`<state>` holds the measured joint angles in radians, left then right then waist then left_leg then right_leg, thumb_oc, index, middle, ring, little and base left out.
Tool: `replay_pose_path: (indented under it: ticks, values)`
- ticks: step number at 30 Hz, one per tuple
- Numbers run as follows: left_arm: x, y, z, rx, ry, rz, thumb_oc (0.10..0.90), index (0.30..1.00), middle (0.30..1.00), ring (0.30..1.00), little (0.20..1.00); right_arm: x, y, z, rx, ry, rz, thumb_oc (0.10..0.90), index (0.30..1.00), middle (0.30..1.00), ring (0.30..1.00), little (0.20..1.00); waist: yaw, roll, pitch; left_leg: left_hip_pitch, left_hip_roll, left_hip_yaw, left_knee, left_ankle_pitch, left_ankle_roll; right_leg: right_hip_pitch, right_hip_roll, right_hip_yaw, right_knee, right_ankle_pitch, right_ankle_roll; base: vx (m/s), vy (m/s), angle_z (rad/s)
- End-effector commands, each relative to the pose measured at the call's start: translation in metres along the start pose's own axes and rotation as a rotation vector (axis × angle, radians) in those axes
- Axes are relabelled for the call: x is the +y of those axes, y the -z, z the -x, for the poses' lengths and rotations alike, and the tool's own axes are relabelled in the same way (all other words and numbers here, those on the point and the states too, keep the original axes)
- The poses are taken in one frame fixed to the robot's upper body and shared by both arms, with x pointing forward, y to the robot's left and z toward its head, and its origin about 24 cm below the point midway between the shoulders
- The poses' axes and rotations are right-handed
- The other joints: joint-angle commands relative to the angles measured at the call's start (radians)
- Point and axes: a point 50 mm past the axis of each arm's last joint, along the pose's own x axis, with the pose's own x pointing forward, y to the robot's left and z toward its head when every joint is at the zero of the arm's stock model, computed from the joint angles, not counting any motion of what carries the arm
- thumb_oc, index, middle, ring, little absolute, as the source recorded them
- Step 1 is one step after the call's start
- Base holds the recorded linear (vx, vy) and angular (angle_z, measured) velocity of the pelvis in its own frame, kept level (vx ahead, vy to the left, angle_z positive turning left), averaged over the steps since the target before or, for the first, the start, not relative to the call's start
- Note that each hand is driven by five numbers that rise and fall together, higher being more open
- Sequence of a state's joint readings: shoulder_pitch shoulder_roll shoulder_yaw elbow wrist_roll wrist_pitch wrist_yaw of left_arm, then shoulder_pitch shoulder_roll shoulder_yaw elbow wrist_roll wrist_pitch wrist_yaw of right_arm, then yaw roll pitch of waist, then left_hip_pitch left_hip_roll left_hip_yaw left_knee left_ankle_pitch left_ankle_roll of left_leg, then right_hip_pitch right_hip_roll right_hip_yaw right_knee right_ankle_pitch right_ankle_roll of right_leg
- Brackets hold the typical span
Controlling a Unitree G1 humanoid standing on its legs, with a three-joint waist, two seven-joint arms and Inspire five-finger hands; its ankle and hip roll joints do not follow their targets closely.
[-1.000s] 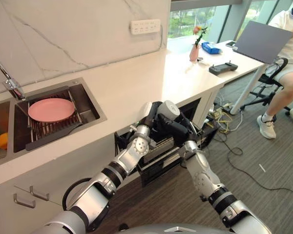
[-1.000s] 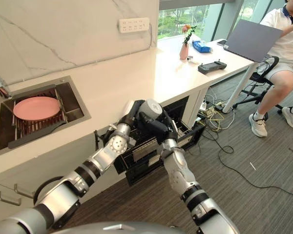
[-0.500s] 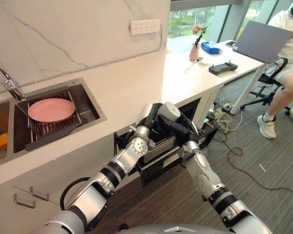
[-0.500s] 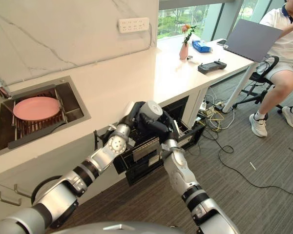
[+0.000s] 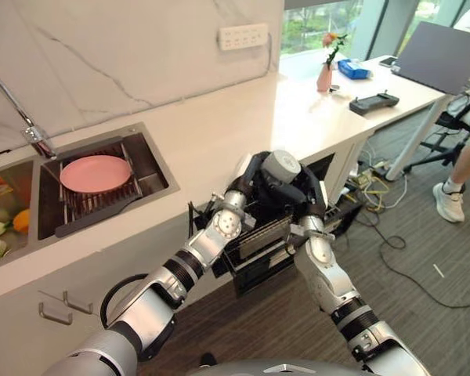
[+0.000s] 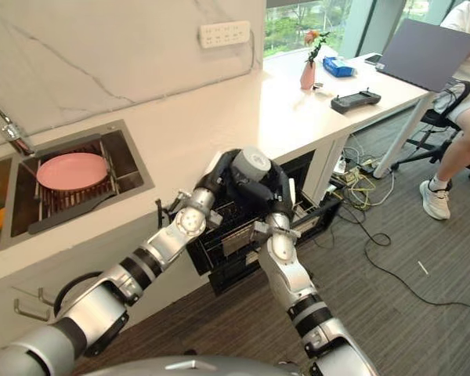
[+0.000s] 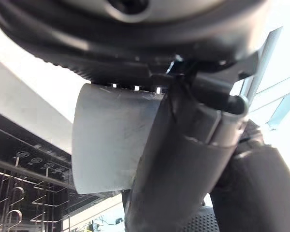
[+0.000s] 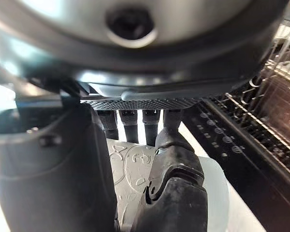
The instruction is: Place the dishes in the dishwasher.
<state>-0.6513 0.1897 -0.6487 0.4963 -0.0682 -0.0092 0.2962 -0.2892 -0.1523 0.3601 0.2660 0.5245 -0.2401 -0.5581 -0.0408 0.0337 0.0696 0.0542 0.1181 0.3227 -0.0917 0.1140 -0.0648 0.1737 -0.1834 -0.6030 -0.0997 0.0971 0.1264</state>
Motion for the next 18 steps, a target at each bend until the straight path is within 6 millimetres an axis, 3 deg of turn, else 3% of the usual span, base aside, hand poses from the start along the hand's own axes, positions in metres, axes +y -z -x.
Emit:
replay_pose_path:
  ticks: [1,6,15,18]
  values:
    - [-0.066,-0.069,0.013,-0.324,0.369,0.007,0.800,0.900,0.900,0.900,0.900,0.041,-0.163,-0.051,-0.594,0.065,-0.310,0.400,0.300,0.300,0.300,0.300,0.056,-0.027,-0.024,0.107,0.005,-0.027,0.009,-0.112,-0.049,0.018,0.003,0.010,0.016,-0.119,0.020,-0.02,-0.016,0.38]
    - [-0.042,-0.068,0.010,-0.329,0.306,0.025,0.800,0.900,0.900,0.900,0.900,0.012,-0.179,-0.045,-0.728,0.191,-0.243,0.400,0.300,0.300,0.300,0.300,0.090,-0.037,-0.028,0.111,0.016,-0.067,0.011,-0.097,-0.067,0.057,0.017,-0.036,0.017,-0.140,0.008,-0.02,-0.036,0.35]
    - [-0.016,-0.076,0.024,-0.418,0.292,0.119,0.800,0.900,0.900,0.900,0.900,-0.028,-0.196,-0.034,-0.872,0.358,-0.118,0.400,0.300,0.300,0.300,0.300,0.097,-0.036,-0.025,0.116,0.022,-0.081,0.012,-0.089,-0.072,0.075,0.029,-0.044,0.017,-0.153,-0.001,0.00,-0.018,0.08]
    - [-0.003,-0.056,0.040,-0.354,0.314,0.269,0.800,0.900,0.900,0.900,0.900,-0.049,-0.205,-0.026,-0.946,0.424,0.037,0.400,0.300,0.300,0.300,0.300,0.099,-0.032,-0.016,0.118,0.021,-0.079,0.012,-0.090,-0.071,0.075,0.029,-0.045,0.017,-0.151,-0.003,0.00,-0.005,-0.02]
